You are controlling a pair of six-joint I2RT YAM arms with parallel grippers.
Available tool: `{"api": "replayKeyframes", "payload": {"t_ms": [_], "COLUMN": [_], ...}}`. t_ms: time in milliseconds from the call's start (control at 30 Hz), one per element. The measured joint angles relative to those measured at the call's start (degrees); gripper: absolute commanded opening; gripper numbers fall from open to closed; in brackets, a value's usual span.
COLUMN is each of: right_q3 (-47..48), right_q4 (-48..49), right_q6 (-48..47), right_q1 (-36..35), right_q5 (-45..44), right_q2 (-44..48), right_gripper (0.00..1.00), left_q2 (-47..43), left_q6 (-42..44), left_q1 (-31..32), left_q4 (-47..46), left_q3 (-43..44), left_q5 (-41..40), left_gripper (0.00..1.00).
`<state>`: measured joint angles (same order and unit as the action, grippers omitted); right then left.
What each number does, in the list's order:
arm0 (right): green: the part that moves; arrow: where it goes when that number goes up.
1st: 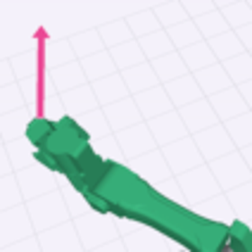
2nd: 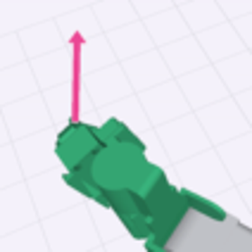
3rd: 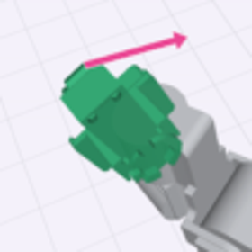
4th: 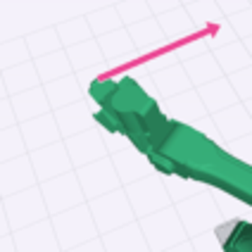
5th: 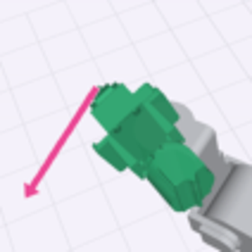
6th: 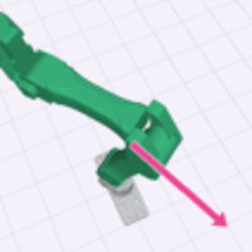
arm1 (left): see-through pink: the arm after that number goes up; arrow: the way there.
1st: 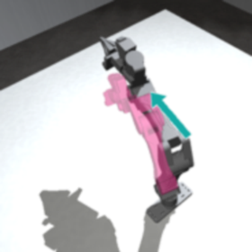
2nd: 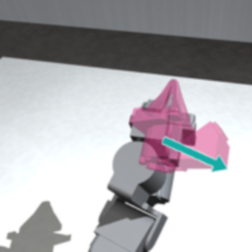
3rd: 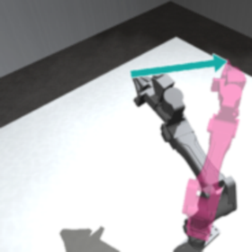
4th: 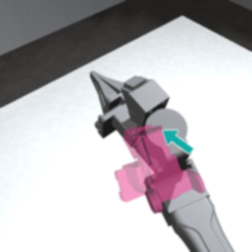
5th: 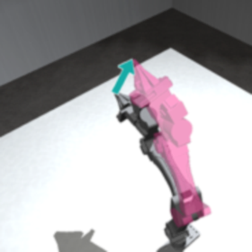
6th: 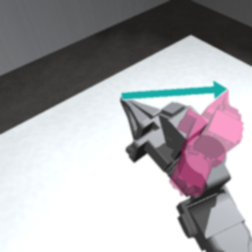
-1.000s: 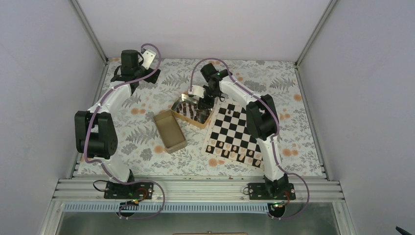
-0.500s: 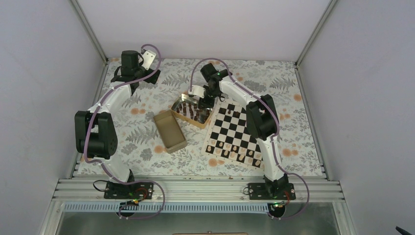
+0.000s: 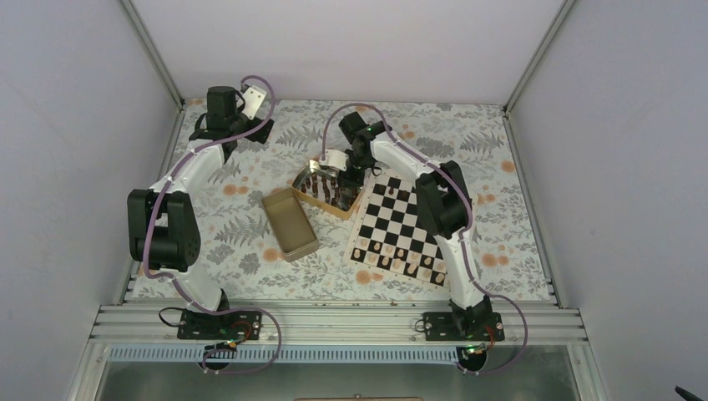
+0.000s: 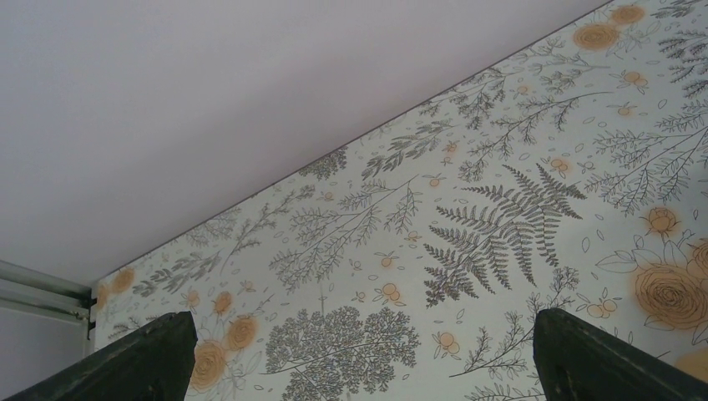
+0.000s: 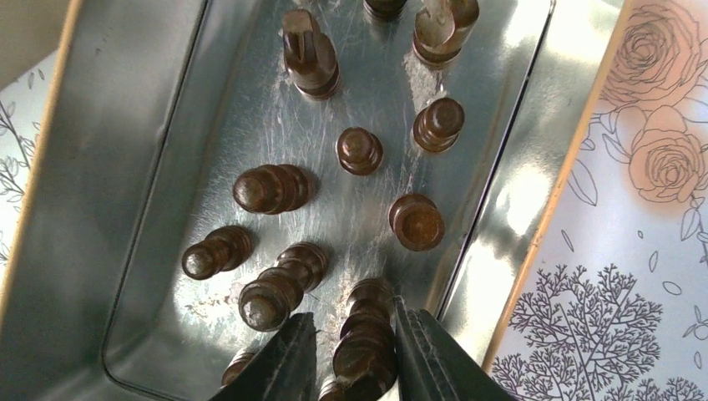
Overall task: Set up the chess pieces on the board
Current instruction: Pick up the chess piece from the storage box.
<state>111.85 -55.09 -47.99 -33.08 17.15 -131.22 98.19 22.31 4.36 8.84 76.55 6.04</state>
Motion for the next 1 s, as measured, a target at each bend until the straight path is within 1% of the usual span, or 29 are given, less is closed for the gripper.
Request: {"api": "replayKeyframes", "payload": {"t_ms": [100, 333, 667, 800, 1000], "right_q3": [0.0, 0.0, 0.7, 2.0, 3.8], "right_q4": [0.0, 0.0, -0.5, -1.9, -3.5], "right_q6": [0.0, 0.1, 0.5, 0.7, 1.1], "right_q1": [0.0, 0.0, 0.0, 0.2, 1.8], "right_q5": [-0.3, -0.8, -0.9, -0.7, 1.8], "right_q2": [-0.4, -0.4, -0.1, 1.8, 7.3], "right_gripper": [0.2, 0.17, 0.14, 0.14, 0.14], "left_q2": [0.0, -0.1, -1.2, -1.8, -2.5], "left_q6": [0.0, 0.0, 0.1, 0.2, 0.2], "left_q1": [0.0, 0.0, 0.0, 0.0, 0.0], "left_q4": [0.0, -0.2, -0.2, -0.2, -0.2], "left_q3": [0.0, -0.3, -0.7, -0.7, -0.7], "left_q5": [0.0, 0.0, 0.0, 0.0, 0.3], "left_gripper": [1.0, 1.0, 1.0, 1.0, 1.0]}}
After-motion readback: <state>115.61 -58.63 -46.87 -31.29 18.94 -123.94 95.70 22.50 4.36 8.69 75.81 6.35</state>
